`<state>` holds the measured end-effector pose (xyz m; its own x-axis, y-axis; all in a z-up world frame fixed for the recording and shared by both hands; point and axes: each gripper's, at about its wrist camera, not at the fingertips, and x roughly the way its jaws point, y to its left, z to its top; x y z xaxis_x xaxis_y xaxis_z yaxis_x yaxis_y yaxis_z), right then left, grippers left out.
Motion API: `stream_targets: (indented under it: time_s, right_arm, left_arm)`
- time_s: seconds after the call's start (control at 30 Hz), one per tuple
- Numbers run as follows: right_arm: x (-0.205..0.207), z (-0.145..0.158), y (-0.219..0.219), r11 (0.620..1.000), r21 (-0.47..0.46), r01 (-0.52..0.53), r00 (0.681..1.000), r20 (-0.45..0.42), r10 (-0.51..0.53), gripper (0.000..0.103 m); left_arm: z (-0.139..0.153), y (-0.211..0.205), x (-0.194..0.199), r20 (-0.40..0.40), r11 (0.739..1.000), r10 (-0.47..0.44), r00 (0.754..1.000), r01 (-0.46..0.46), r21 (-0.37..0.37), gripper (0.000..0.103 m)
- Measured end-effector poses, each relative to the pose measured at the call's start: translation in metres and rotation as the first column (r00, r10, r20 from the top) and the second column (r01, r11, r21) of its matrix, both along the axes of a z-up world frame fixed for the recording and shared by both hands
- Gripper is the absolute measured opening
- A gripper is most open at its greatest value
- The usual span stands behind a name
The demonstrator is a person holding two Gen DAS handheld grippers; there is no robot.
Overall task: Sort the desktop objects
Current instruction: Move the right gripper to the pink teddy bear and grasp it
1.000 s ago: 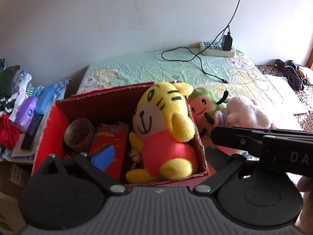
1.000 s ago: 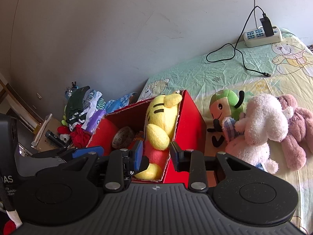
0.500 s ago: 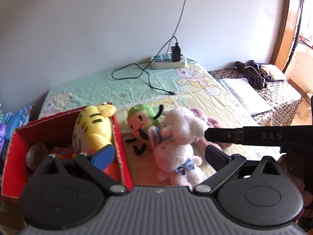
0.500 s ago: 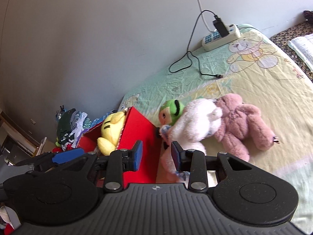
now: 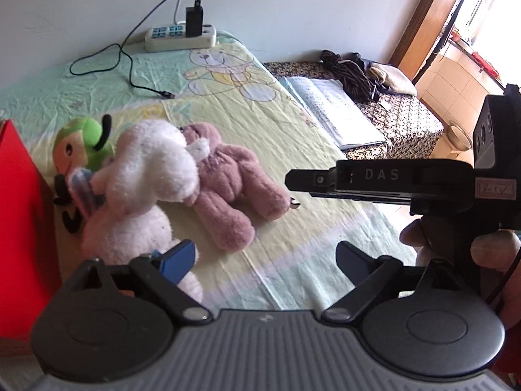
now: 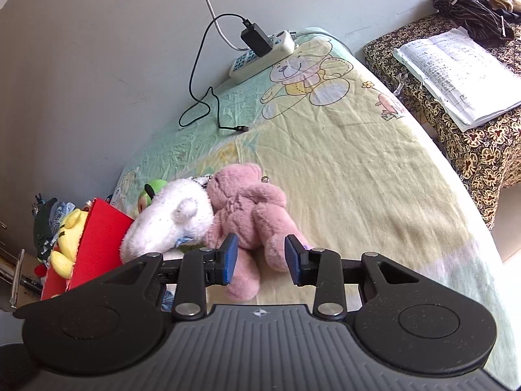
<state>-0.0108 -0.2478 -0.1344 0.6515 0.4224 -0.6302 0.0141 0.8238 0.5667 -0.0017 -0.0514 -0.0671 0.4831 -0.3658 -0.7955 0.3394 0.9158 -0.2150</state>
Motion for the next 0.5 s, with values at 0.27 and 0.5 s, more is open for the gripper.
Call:
stream_targets:
  time_s: [0.27, 0.5]
  right_arm:
    - [0.035, -0.026, -0.008, 0.993, 0.053, -0.108, 0.993, -0.05, 0.11, 0.036]
    - [0.053, -0.035, -0.006, 0.984, 0.068, -0.164, 0.984, -0.053, 0.168, 0.04]
  left_arm:
    - [-0.043, -0.019, 0.038, -0.049, 0.996, 0.06, 0.997, -0.057, 0.064, 0.072]
    - [-0.061, -0.019, 0.056, -0.064, 0.989, 0.117, 0.991, -0.11, 0.1, 0.069]
